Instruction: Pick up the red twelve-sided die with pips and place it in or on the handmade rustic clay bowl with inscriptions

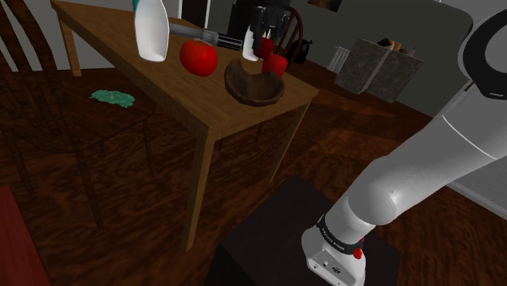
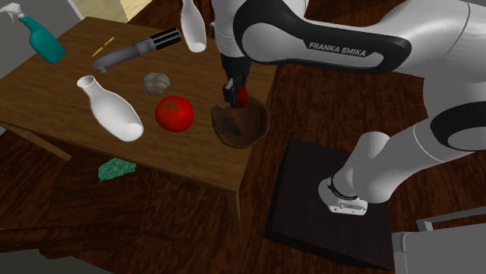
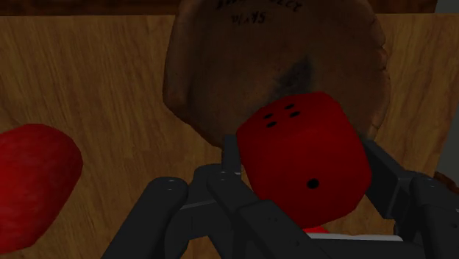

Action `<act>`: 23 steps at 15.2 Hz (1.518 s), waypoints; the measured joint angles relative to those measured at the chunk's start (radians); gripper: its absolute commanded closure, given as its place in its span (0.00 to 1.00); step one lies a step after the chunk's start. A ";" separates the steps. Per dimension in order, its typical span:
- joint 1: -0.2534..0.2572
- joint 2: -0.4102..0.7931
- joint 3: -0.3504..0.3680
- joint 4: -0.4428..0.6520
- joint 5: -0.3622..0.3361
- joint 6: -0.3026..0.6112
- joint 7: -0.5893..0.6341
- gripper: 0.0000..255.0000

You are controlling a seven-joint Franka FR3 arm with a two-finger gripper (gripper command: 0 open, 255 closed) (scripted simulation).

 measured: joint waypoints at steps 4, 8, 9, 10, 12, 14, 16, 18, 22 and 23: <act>-0.001 -0.014 -0.002 -0.069 0.001 0.055 -0.004 1.00; -0.001 -0.029 -0.002 -0.140 0.001 0.110 -0.005 1.00; -0.001 -0.030 -0.002 -0.152 0.001 0.122 -0.006 1.00; -0.001 -0.035 -0.003 -0.169 0.002 0.135 -0.006 1.00; 0.000 -0.036 -0.002 -0.181 0.002 0.145 -0.005 1.00; -0.001 -0.035 -0.002 -0.184 0.002 0.149 -0.005 1.00; 0.000 -0.035 -0.002 -0.185 0.002 0.149 -0.005 1.00; 0.000 -0.036 -0.002 -0.185 0.002 0.149 -0.005 0.00; 0.000 -0.036 -0.002 -0.185 0.002 0.149 -0.005 0.00; 0.000 -0.036 -0.002 -0.185 0.002 0.149 -0.005 0.00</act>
